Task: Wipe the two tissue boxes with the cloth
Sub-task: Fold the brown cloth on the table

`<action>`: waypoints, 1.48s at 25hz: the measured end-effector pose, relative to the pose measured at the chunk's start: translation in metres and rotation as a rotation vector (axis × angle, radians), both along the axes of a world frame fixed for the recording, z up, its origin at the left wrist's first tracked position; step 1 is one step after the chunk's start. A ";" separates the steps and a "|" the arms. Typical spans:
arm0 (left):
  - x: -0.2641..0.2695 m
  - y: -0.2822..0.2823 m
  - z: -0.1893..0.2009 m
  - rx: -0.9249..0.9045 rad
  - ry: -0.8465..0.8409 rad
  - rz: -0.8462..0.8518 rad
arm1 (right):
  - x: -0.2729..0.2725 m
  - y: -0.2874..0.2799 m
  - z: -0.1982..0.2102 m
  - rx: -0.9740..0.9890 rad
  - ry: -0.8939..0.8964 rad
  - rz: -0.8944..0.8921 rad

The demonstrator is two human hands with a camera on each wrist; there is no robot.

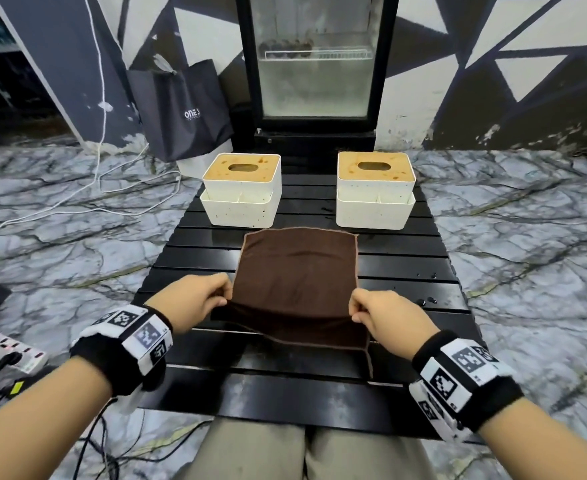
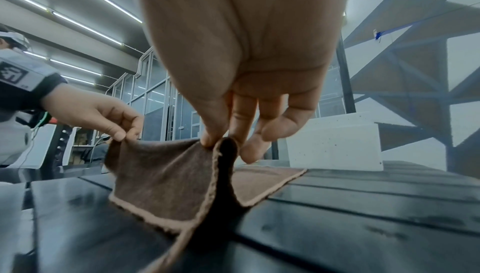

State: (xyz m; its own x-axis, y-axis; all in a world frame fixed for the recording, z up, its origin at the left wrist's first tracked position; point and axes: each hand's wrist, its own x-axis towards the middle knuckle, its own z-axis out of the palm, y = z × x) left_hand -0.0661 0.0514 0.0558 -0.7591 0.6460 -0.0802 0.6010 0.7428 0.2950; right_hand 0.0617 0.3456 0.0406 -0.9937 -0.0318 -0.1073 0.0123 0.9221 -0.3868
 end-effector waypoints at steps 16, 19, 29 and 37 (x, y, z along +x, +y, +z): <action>-0.134 0.056 -0.009 -0.112 0.022 0.083 | -0.147 0.047 0.021 0.015 -0.009 -0.123; -0.156 0.068 -0.016 -0.168 0.038 0.064 | -0.170 0.057 0.009 0.070 -0.065 -0.138; -0.176 0.069 -0.040 -0.121 0.006 0.088 | -0.185 0.067 -0.011 0.137 -0.113 -0.150; -0.165 0.063 -0.033 0.070 0.013 0.096 | -0.170 0.058 -0.002 0.166 -0.119 -0.132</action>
